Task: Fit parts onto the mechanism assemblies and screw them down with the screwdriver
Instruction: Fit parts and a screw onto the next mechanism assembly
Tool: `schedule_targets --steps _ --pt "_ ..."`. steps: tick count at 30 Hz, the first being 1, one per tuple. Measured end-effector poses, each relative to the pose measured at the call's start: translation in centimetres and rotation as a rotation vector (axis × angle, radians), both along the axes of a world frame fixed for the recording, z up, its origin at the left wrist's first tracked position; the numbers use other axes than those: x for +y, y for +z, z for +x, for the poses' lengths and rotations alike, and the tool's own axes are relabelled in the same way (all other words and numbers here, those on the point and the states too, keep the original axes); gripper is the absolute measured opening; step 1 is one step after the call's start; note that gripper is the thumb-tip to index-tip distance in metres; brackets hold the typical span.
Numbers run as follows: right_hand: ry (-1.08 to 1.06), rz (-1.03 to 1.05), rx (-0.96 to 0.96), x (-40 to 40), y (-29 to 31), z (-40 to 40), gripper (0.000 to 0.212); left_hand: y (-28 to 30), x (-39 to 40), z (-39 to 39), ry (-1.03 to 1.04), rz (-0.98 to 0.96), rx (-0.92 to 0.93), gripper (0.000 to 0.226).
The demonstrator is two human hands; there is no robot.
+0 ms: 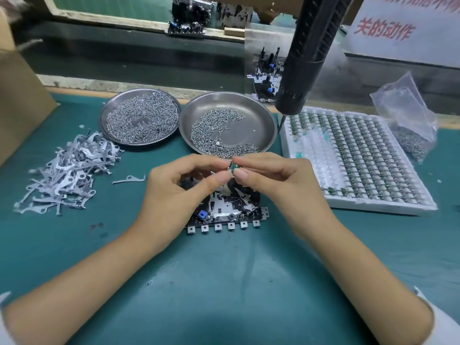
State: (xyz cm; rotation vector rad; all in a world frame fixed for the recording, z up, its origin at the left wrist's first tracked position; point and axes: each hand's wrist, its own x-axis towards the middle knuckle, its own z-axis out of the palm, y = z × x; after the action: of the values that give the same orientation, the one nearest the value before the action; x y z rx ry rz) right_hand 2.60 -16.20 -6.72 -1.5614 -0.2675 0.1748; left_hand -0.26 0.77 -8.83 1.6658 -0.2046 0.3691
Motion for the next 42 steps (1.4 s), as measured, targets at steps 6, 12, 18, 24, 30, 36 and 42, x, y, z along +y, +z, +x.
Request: schedule_targets --steps 6,12,18,24,30,36,42 --pt "0.004 -0.002 -0.002 0.1 -0.1 -0.1 0.018 0.0 0.0 0.0 0.003 0.011 0.01 0.016" --pt "0.012 -0.012 -0.045 0.3 -0.3 -0.3 0.017 -0.1 0.1 0.1 -0.01 0.055 -0.017 0.014" --pt "0.026 -0.111 -0.186 0.3 -0.3 -0.5 0.017 -0.3 0.5 0.3 0.045 0.124 -0.04 0.026" --pt "0.035 -0.153 -0.285 0.4 -0.3 -0.8 0.025 0.1 0.4 0.0 0.05 0.172 -0.047 0.032" --pt "0.019 -0.331 -0.473 -0.4 -1.1 -1.5 0.022 0.6 1.2 -0.6 -0.041 0.304 -0.092 0.034" --pt "0.095 -0.515 -0.737 -0.3 -2.5 -2.0 0.011 0.2 1.9 -1.1 0.01 0.157 0.02 0.013" --pt "0.082 -0.588 -0.913 0.0 -3.2 -1.8 0.007 0.2 2.0 -1.1 0.053 0.124 0.04 0.013"
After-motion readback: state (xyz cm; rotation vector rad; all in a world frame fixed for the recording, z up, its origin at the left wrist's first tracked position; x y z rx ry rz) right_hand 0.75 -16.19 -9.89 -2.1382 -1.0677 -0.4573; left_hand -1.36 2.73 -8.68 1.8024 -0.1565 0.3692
